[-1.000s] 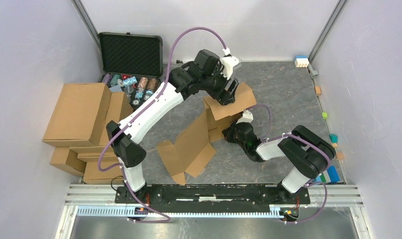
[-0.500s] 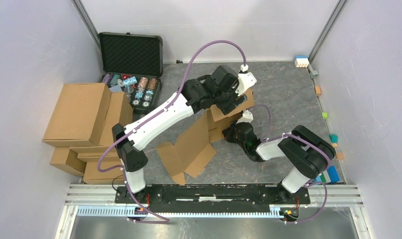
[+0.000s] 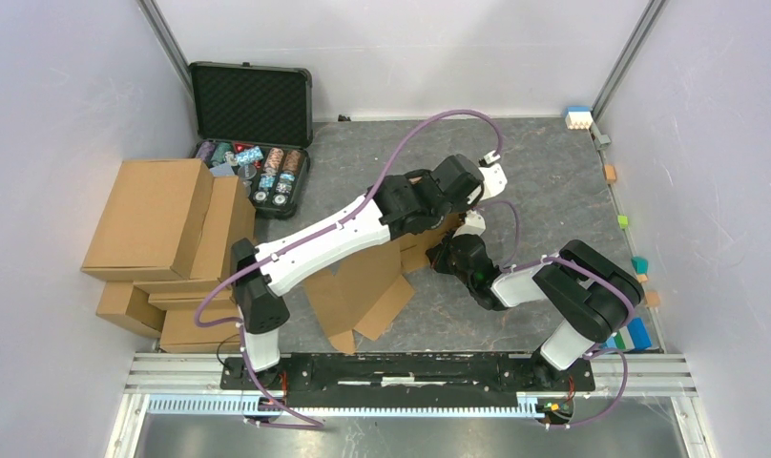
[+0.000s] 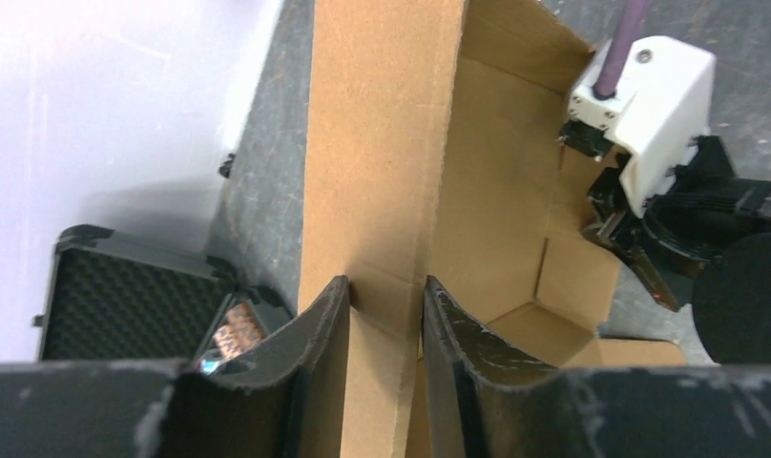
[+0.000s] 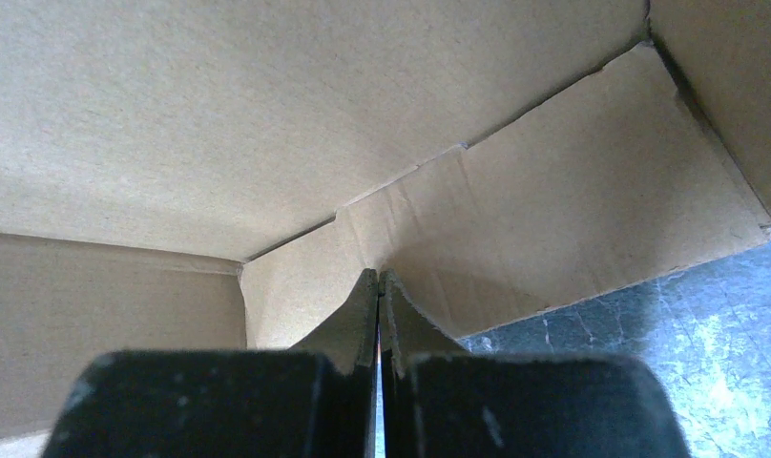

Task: Fold the paper box

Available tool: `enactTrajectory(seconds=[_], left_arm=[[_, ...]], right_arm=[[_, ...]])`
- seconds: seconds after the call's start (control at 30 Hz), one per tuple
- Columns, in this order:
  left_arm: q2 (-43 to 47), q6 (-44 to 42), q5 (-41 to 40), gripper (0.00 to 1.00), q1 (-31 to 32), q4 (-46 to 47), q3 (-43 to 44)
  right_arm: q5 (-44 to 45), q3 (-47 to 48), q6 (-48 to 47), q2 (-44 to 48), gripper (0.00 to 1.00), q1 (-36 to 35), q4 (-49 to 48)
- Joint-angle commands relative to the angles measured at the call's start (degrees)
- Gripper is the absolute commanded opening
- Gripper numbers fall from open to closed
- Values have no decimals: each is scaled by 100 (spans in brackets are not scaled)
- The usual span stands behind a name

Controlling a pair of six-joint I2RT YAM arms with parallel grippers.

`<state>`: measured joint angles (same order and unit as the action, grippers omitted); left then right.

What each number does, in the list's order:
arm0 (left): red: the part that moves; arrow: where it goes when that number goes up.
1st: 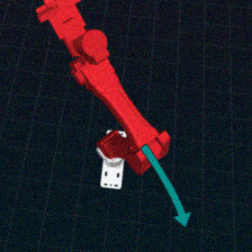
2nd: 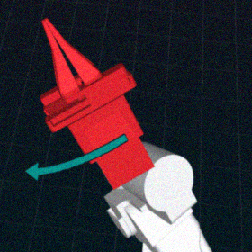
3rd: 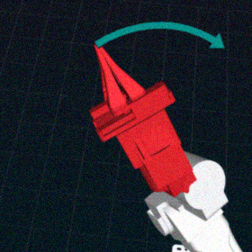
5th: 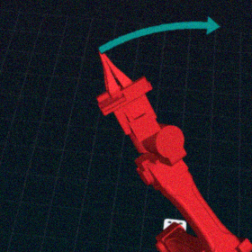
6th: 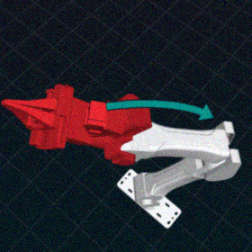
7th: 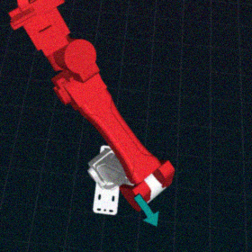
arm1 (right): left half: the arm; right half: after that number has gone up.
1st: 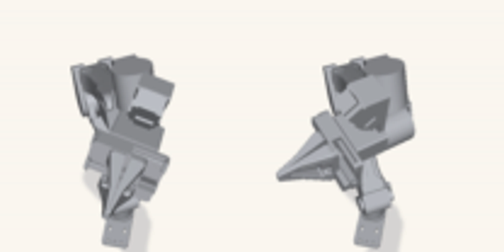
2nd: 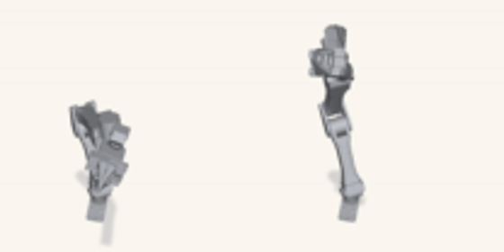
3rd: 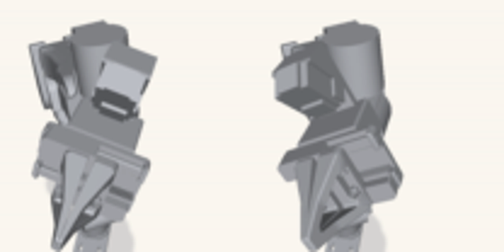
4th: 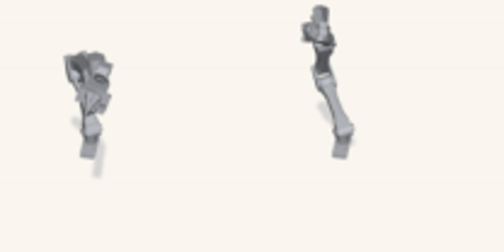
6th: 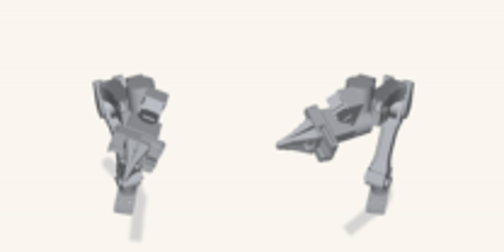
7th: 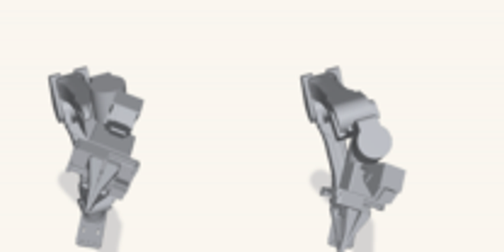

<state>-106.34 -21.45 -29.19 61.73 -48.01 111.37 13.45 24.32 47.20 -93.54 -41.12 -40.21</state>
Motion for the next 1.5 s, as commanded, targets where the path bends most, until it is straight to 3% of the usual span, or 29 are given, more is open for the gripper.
enactTrajectory(seconds=[0.0,0.17,0.27,0.4,0.47,0.63,0.7,0.83,1.1,1.17,1.33,1.37,1.47], left_arm=[[-189,-447,-672,29,145,165,-295],[-132,-1084,-1615,4,419,987,-919],[-124,-1540,-2100,2,572,1629,-1326],[-84,-1659,-2154,4,636,1979,-1521],[-95,-1648,-2136,25,637,1984,-1530],[-188,-1768,-2173,57,635,2120,-1645],[-244,-1782,-2179,61,628,2155,-1645],[-323,-1896,-2205,58,608,2231,-1601],[-427,-1759,-2168,80,362,2167,-1492],[-465,-1779,-2146,76,330,2155,-1440],[-566,-1849,-2132,31,294,2130,-1279],[-579,-1857,-2141,27,290,2129,-1261],[-612,-1835,-2138,30,287,2114,-1241]], right_arm=[[-210,-92,-35,-45,0,-18,470],[-228,-102,-27,-35,0,-15,453],[-222,-99,-18,-38,0,-10,452],[-229,-111,-19,-17,0,-10,452],[-222,-109,-18,-14,0,-10,452],[-224,-120,-27,0,0,-10,444],[-241,-119,-20,-12,0,-10,430],[-253,-113,-27,1,0,-7,426],[-271,-129,-35,-15,0,-1,401],[-288,-125,-31,-35,0,4,369],[-295,-124,-33,-43,0,2,356],[-300,-128,-35,-39,0,-1,356],[-298,-120,-35,-26,0,-1,356]])
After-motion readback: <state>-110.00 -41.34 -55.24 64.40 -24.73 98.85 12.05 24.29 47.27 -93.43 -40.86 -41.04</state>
